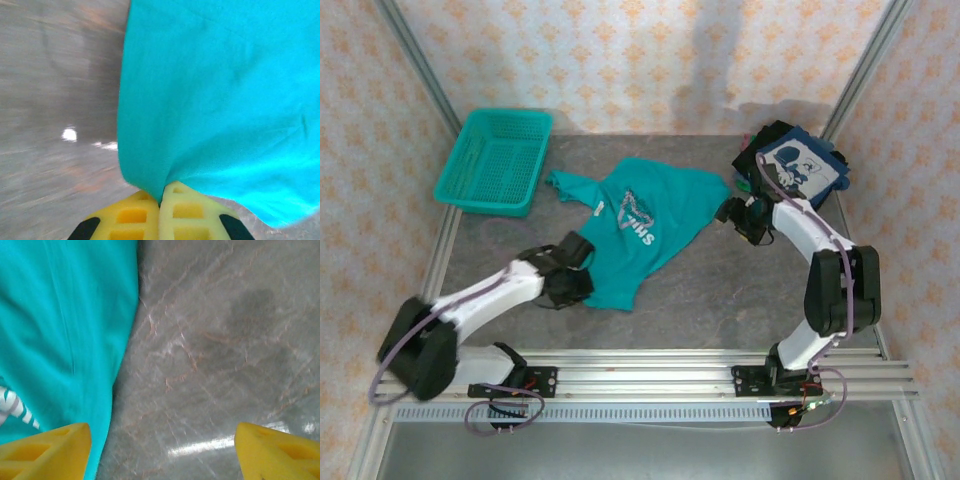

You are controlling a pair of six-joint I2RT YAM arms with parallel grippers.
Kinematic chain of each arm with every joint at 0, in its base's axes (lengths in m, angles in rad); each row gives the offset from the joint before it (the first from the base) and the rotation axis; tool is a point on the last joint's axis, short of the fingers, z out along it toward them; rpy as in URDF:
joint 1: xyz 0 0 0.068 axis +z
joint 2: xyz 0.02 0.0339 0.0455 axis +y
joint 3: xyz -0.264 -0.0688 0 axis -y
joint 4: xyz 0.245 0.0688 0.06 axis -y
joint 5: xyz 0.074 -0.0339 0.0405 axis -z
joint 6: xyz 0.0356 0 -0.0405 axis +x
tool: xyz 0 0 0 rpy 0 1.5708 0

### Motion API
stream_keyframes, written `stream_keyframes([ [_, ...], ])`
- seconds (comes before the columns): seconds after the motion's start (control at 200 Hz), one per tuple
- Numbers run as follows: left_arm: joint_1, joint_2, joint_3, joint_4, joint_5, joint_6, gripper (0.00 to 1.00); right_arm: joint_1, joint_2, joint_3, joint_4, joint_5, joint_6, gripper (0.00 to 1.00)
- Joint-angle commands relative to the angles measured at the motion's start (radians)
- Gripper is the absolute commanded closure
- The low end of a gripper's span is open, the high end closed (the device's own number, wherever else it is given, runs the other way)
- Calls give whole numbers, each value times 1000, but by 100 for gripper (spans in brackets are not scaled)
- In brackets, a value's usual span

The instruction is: Fold and stack the t-shirts

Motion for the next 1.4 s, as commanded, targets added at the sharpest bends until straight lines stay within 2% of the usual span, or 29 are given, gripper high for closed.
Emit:
stream_keyframes([
  [0.0, 60, -185, -32, -267, -100, 42, 100, 0, 43, 93, 42, 41, -7, 25],
  [0.14, 83, -295, -101, -309, -69, 48, 100, 5, 138, 192, 66, -19, 26, 29],
  [0.3, 94, -289, -99, -312, -95, 35, 100, 68, 252, 335, 30, -64, -37, 35],
  [0.42, 109, -267, -95, -307, -101, 31, 100, 133, 358, 473, -73, -24, -156, 42],
  [0.565, 112, -264, -86, -300, -108, 30, 100, 185, 453, 560, -146, 78, -259, 50],
  [0.776, 116, -273, -85, -306, -98, 31, 100, 194, 500, 568, -165, 146, -296, 57],
  [0.936, 118, -280, -93, -299, -92, 28, 100, 201, 525, 564, -160, 185, -324, 58],
  [1.396, 118, -298, -119, -288, -76, 14, 100, 202, 592, 598, -108, 134, -329, 62],
])
